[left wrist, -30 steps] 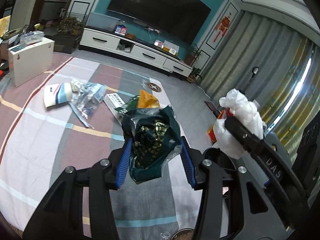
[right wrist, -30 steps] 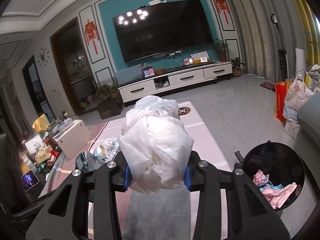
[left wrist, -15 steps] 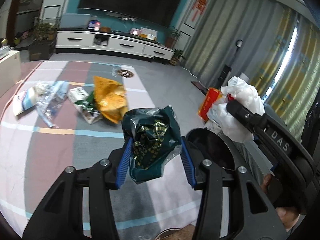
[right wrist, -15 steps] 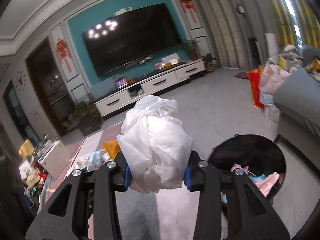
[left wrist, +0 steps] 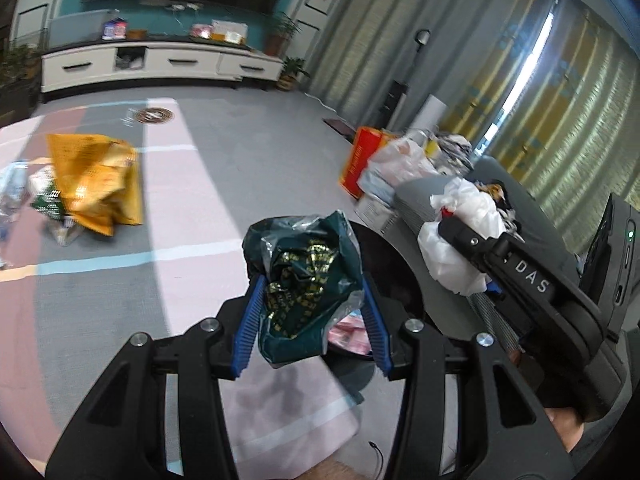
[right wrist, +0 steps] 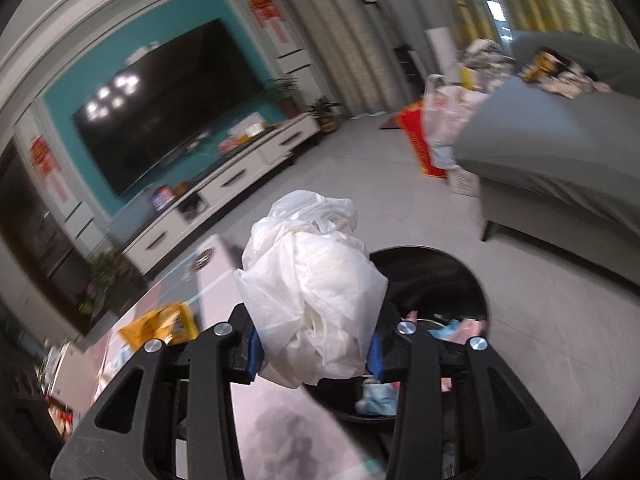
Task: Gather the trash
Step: 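Carry the white plastic bag and dark green bag over the black bin, then open both tools to drop the white and green bags into the bin, then move both open tools back over the trash on the table, then grasp the yellow chip bag with the right tool while the left tool grasps the white paper cup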
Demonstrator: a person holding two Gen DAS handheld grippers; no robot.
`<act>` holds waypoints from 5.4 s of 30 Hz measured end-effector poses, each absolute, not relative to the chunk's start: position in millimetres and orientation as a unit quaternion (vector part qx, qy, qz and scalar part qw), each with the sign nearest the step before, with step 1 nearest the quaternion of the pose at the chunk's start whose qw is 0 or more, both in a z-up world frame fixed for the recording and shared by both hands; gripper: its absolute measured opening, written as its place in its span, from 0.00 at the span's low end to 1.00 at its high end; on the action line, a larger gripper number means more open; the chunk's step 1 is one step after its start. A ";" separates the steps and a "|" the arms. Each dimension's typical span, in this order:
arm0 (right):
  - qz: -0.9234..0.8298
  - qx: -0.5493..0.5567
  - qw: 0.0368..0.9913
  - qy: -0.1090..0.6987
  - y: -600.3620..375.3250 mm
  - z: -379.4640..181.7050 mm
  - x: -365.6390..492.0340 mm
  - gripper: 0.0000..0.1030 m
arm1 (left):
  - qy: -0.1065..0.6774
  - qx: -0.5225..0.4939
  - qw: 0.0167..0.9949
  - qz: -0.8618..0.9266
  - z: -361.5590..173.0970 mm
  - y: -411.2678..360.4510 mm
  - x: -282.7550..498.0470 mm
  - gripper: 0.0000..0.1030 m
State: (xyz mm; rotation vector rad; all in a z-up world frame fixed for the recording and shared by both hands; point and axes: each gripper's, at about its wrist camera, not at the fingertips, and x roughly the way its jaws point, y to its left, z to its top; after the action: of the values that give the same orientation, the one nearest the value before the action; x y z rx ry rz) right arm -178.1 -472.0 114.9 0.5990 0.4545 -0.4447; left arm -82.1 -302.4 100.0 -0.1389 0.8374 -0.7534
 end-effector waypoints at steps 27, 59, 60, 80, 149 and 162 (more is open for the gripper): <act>-0.265 0.382 0.832 0.302 -537.7 39.3 -174.5 0.40 | 0.505 -0.058 0.753 -0.418 17.2 -406.0 -42.3 0.48; -0.213 0.297 0.895 0.255 -464.1 92.5 -135.5 0.97 | 0.369 -0.094 0.898 -0.219 99.5 -161.4 -36.8 0.97; -0.205 0.286 0.900 0.258 -455.7 94.6 -129.8 0.97 | 0.368 -0.095 0.902 -0.206 100.0 -146.7 -35.1 0.97; -0.064 0.207 0.915 0.341 -328.3 90.1 -32.0 0.97 | 0.399 -0.193 0.896 0.016 60.4 78.5 33.2 0.97; -0.057 0.178 0.916 0.356 -306.5 85.6 -14.7 0.11 | 0.499 -0.014 0.864 -0.063 16.9 16.8 179.7 0.95; -0.048 0.187 0.914 0.358 -308.7 87.0 -17.5 0.11 | 0.461 -0.119 0.879 -0.033 31.7 47.7 122.1 0.77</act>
State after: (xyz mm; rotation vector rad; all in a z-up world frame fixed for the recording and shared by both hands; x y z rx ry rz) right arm -17.5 -308.7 87.0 0.3843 0.7369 -0.0983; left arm 122.1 47.7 31.7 -0.2479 0.9609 -0.0690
